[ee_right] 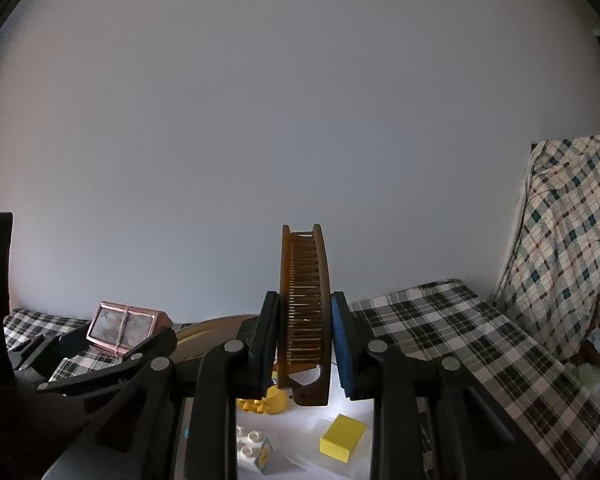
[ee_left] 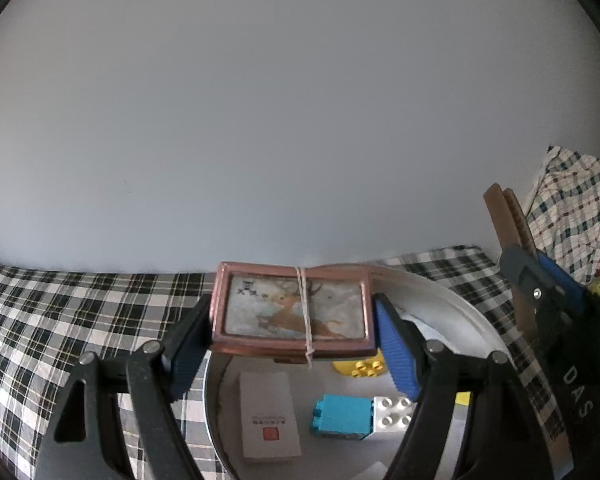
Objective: Organize rigid objects
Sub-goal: 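Lower the picture frame and comb over the tin with both tools, then open both tools to drop the picture frame and comb into the tin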
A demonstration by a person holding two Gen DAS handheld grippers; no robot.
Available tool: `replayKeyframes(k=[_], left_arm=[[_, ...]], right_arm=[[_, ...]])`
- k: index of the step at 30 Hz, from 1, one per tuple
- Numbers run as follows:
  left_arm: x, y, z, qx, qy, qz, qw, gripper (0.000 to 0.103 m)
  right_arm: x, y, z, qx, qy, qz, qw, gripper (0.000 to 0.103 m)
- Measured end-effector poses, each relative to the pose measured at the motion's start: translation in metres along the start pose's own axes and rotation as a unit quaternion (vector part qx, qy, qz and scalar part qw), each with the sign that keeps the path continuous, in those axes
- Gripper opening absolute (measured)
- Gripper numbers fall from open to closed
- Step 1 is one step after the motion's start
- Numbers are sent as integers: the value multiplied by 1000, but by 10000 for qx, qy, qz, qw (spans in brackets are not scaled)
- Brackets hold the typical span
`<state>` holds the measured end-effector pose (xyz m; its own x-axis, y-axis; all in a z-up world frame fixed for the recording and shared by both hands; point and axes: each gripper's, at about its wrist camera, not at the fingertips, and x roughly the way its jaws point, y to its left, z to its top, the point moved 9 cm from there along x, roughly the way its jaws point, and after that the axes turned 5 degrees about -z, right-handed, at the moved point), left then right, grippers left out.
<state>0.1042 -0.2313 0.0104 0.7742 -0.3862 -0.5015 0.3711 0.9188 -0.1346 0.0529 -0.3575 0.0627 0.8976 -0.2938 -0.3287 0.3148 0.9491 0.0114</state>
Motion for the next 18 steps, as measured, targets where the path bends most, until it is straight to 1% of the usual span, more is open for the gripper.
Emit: replayKeyframes(k=[4,9,14,18], left_arm=[[12,2,-2,88,287,103,9995,77],[29,4,-12,103,714,168,9973,77],[39,0,-19,284,986,259,9944,77],[51,1,-27,325,1242,205,9915,77]], right_arm=[[19,0,-2,-62,322,-77,9994,28],[38,-5,-16,45,789,-113,9968,27],[53,-5,-30,-156,1209,-220,9923,27],[61,-6,-37,-114,1485,-233,9886,27]])
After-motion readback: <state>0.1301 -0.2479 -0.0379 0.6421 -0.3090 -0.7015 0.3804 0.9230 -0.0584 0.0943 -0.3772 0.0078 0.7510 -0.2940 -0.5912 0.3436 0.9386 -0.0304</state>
